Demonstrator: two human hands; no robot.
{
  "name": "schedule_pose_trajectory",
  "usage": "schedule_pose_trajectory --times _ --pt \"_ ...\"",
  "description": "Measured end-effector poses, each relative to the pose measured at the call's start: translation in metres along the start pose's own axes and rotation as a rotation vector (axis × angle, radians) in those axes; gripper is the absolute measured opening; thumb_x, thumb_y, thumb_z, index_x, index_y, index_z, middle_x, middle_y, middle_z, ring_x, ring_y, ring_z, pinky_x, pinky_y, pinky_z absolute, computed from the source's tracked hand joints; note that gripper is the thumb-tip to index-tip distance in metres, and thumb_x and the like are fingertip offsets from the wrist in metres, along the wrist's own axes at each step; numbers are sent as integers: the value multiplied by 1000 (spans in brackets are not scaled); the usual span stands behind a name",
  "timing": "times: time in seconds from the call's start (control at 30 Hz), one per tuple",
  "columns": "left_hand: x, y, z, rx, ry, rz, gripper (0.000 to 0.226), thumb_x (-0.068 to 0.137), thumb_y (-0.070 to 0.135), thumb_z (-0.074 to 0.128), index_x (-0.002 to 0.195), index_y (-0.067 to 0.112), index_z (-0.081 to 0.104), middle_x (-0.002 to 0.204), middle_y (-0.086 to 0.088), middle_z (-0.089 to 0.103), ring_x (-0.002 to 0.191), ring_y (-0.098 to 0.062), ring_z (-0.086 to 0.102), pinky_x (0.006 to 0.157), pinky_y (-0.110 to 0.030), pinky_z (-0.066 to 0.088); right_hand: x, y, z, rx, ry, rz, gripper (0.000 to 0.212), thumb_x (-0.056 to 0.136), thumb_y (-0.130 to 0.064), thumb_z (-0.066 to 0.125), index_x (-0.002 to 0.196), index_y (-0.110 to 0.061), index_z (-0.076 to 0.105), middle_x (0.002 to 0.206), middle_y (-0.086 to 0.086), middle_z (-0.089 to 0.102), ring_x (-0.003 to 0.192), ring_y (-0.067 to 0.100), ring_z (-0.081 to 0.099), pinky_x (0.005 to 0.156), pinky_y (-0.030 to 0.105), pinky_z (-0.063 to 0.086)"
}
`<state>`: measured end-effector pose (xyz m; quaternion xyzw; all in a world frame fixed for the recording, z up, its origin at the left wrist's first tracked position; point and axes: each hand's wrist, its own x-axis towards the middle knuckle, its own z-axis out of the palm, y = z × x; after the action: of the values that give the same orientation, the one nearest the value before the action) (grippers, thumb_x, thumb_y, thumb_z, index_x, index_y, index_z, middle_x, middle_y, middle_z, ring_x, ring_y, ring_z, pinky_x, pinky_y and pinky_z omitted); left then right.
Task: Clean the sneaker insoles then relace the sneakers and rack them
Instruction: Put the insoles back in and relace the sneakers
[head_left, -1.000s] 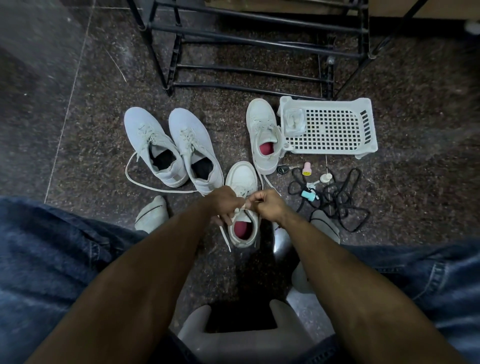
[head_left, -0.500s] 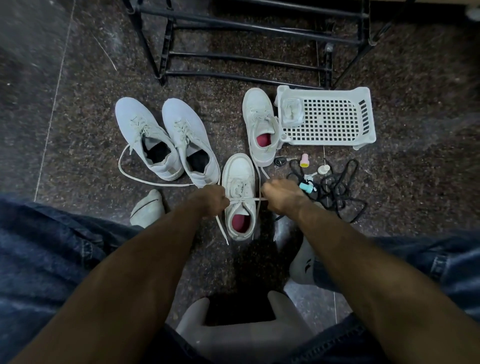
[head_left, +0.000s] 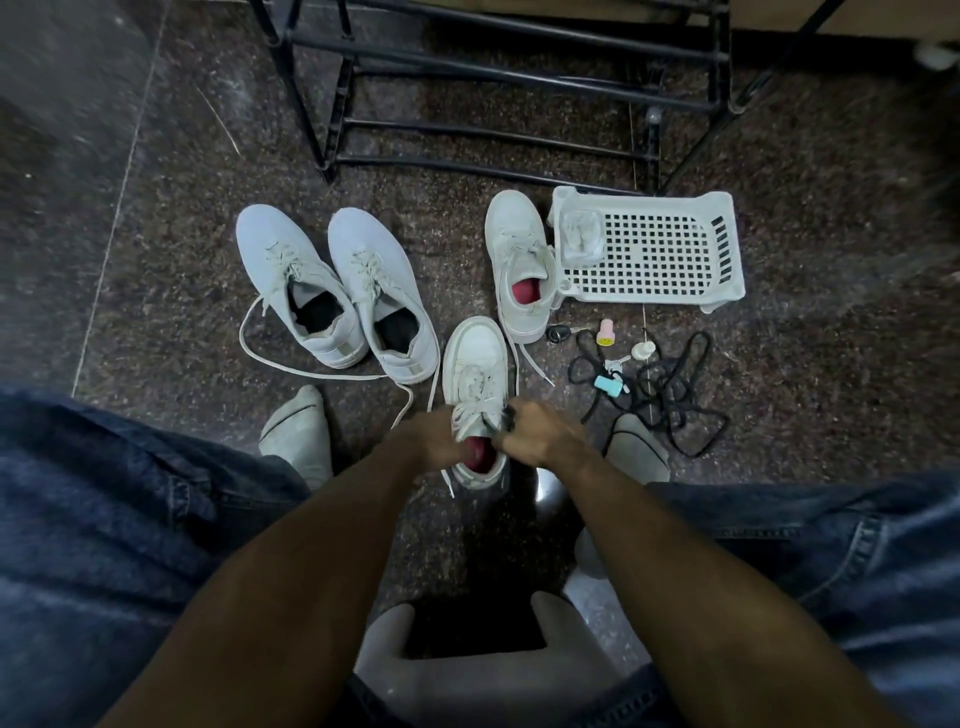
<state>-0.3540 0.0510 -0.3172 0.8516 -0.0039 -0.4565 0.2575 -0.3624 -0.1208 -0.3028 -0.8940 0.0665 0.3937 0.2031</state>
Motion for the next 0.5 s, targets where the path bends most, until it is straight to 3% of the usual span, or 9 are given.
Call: schedule_pose_trajectory --times 0.13,0.23,0.4,0.5 --pt "4 18 14 228 180 -89 38 91 36 52 118 8 57 123 -18 61 111 -35 59 87 -38 47 1 -4 6 -71 45 -29 38 81 -39 61 114 -21 57 113 9 66 102 30 62 88 37 51" --pt "4 32 11 136 331 -122 30 91 26 49 106 3 59 116 -23 62 108 -40 59 85 -40 47 8 -11 -9 -85 133 -92 26 87 -30 59 110 -17 59 109 13 66 101 32 63 86 37 51" --pt "19 49 -17 51 532 -131 27 95 22 47 107 1 59 114 -23 62 106 -40 60 82 -40 47 23 -8 -52 177 298 -92 46 93 -48 55 131 -24 55 112 7 69 102 28 63 85 34 47" --pt "30 52 -42 -26 541 -154 29 94 19 47 114 0 55 118 -24 58 111 -42 56 87 -43 45 35 -7 -72 62 467 -147 40 97 -31 50 133 -14 51 130 11 57 108 34 60 83 34 45"
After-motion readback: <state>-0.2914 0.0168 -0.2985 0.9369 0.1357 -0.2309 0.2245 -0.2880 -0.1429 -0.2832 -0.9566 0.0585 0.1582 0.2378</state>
